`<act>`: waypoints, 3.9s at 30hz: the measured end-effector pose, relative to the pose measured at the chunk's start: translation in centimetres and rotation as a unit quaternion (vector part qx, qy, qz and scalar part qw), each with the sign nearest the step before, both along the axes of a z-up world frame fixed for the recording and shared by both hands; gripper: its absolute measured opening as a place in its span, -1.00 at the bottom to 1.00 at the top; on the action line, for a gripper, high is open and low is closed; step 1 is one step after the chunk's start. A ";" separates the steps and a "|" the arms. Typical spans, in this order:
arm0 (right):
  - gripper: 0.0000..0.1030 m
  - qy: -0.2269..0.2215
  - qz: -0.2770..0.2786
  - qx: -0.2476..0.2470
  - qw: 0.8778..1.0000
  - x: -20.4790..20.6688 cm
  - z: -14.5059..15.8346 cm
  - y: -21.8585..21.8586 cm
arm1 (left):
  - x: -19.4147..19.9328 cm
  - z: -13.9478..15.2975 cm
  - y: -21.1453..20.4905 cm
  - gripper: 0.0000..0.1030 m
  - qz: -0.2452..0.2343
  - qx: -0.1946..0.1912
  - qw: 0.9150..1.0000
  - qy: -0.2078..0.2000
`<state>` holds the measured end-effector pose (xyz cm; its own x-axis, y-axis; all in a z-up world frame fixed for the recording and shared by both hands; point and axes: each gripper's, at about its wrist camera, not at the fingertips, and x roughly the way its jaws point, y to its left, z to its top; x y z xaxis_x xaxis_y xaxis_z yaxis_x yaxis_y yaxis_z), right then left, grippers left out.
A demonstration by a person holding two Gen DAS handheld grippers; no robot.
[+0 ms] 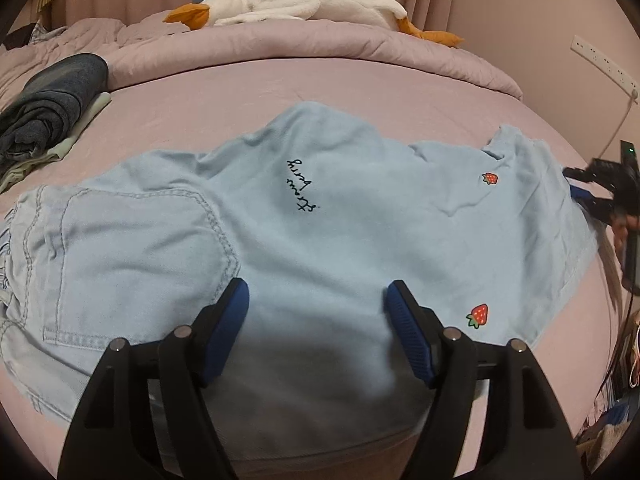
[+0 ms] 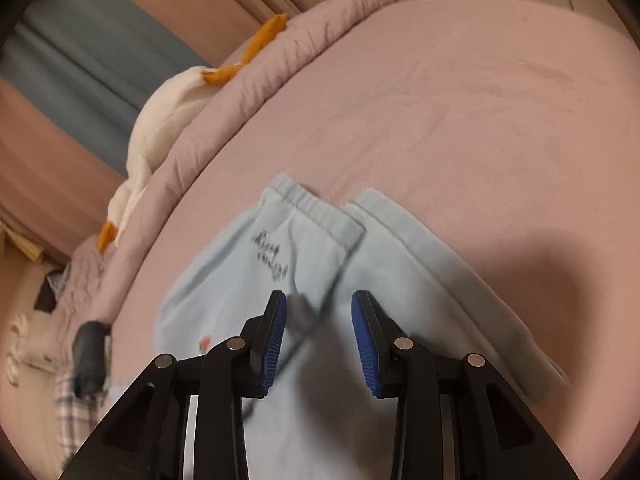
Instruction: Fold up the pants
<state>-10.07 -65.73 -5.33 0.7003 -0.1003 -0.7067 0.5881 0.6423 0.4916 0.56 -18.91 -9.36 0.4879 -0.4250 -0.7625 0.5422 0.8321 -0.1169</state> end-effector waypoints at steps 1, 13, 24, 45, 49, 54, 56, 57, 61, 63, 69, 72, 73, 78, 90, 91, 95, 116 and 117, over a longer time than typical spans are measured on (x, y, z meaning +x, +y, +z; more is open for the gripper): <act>-0.31 -0.008 -0.007 0.011 1.000 0.6 -0.2 -0.3 | 0.0 0.0 0.1 0.40 0.000 -0.002 1.000 0.001; -0.93 -0.089 -0.035 -0.054 0.994 -8.3 6.4 0.7 | 0.6 -0.2 0.8 0.43 -0.006 -0.012 1.000 0.009; -0.98 -0.010 -0.080 0.007 0.997 -11.4 -0.1 -1.2 | 0.5 -0.2 0.7 0.44 -0.022 0.002 1.000 0.006; -0.60 0.013 -0.016 0.001 1.000 -11.8 2.2 3.3 | -0.4 -0.2 1.4 0.44 -0.019 0.021 1.000 0.004; -0.60 -0.018 -0.004 0.092 0.996 -11.4 -0.5 3.5 | -0.5 -0.2 1.4 0.45 -0.020 0.023 1.000 0.004; -0.90 -0.042 -0.015 0.120 0.992 -12.0 -1.5 3.1 | -0.5 -0.2 1.5 0.45 -0.019 0.020 1.000 0.005; -0.93 -0.057 -0.010 0.105 0.993 -12.0 -0.5 4.0 | -0.5 -0.2 1.4 0.45 -0.020 0.022 1.000 0.003; -0.93 -0.064 -0.010 0.093 0.994 -12.4 0.0 4.4 | -0.5 -0.2 1.4 0.45 -0.020 0.023 1.000 0.003; -0.93 -0.028 -0.018 0.074 0.997 -11.6 -0.5 4.8 | -0.5 -0.2 1.3 0.45 -0.021 0.025 0.999 0.004; -0.97 -0.001 -0.014 0.072 0.997 -10.5 -1.8 4.5 | -0.5 -0.1 1.3 0.45 -0.023 0.030 0.999 0.005; -0.37 0.010 -0.050 0.005 0.999 -12.3 1.6 3.7 | -1.5 1.4 1.7 0.45 -0.029 0.026 0.999 0.031; -0.37 0.011 -0.026 -0.078 0.997 -12.2 4.0 5.6 | -1.2 2.3 0.5 0.45 -0.038 -0.007 0.998 0.049; -0.37 0.007 0.013 -0.087 0.996 -11.2 4.2 6.8 | -0.9 2.4 -0.5 0.45 -0.042 -0.019 0.997 0.059; -0.40 0.011 0.237 -0.124 0.963 -4.1 2.1 16.7 | -0.8 1.4 -6.3 0.42 -0.064 -0.030 0.995 0.075; -1.00 0.104 0.178 -0.200 0.958 3.5 -0.6 9.7 | -2.5 -0.2 -4.2 0.46 -0.118 0.011 0.992 0.031; -1.00 0.114 0.148 -0.206 0.960 3.5 -0.3 7.9 | -2.3 0.0 -3.5 0.46 -0.117 0.006 0.992 0.037; -1.00 0.172 0.034 -0.232 0.957 3.2 1.1 2.1 | -0.9 1.2 -1.6 0.42 -0.088 -0.007 0.994 0.065; -0.55 0.101 0.444 -0.019 0.890 21.5 -1.7 31.2 | 8.1 -0.1 6.7 0.25 0.065 -0.055 0.995 0.045; -0.55 0.110 0.449 -0.019 0.886 21.6 -1.9 31.5 | 8.0 -0.2 6.8 0.25 0.062 -0.056 0.996 0.040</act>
<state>11.52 -34.19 -7.27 0.3550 0.4005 -0.8447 -0.0896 0.9140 0.3957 8.57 -12.09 -9.53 0.4809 -0.4505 -0.7522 0.4209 0.8712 -0.2527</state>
